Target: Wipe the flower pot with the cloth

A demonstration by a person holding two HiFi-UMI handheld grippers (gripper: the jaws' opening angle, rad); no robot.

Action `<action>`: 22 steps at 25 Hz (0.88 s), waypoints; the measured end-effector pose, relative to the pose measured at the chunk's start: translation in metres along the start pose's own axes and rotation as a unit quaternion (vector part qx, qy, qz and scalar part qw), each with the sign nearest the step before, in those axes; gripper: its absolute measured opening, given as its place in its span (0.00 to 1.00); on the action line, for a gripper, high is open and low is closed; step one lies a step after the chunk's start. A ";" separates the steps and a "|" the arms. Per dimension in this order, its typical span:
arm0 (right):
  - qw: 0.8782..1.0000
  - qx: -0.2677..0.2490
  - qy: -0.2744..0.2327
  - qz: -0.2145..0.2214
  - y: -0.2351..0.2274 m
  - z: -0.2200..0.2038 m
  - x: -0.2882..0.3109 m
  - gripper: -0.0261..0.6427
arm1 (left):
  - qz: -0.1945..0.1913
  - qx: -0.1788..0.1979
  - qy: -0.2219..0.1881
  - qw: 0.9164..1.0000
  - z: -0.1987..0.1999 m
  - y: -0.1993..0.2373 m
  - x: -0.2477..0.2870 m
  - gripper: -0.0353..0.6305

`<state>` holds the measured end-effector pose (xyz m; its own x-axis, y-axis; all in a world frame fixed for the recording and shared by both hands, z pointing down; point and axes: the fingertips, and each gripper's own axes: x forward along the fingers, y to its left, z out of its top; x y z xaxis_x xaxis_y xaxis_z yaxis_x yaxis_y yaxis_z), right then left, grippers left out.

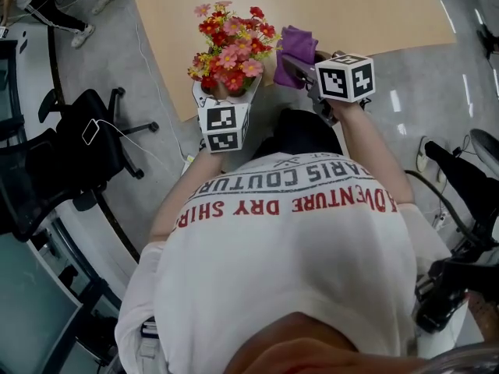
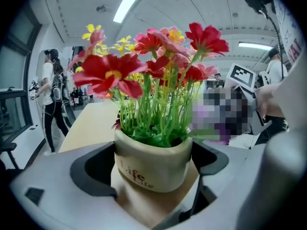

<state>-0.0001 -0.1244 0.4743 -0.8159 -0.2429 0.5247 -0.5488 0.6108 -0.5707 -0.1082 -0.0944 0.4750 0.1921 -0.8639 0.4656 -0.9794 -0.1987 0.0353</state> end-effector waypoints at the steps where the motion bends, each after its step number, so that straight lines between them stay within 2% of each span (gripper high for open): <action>1: 1.000 0.000 0.000 0.003 0.001 0.001 0.000 0.12 | -0.015 0.007 -0.003 1.000 0.001 0.000 0.000 0.82; 6: 1.000 0.008 -0.003 0.022 0.004 0.002 -0.001 0.12 | -0.112 0.058 -0.015 0.992 0.004 -0.003 0.000 0.82; 12: 0.997 0.023 0.011 0.069 0.020 0.000 0.012 0.12 | -0.220 0.105 0.000 0.970 -0.002 0.011 0.001 0.82; 17: 0.993 0.039 0.006 0.113 0.036 -0.003 0.020 0.12 | -0.257 0.127 0.013 0.958 -0.011 0.017 -0.002 0.82; 22: 0.990 0.026 0.008 0.135 0.049 0.006 0.026 0.12 | -0.263 0.133 0.018 0.955 -0.012 0.015 -0.003 0.82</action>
<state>-0.0494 -0.1059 0.4561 -0.9315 -0.0628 0.3582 -0.3194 0.6123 -0.7232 -0.1242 -0.0895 0.4845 0.6468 -0.5964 0.4754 -0.6962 -0.7161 0.0488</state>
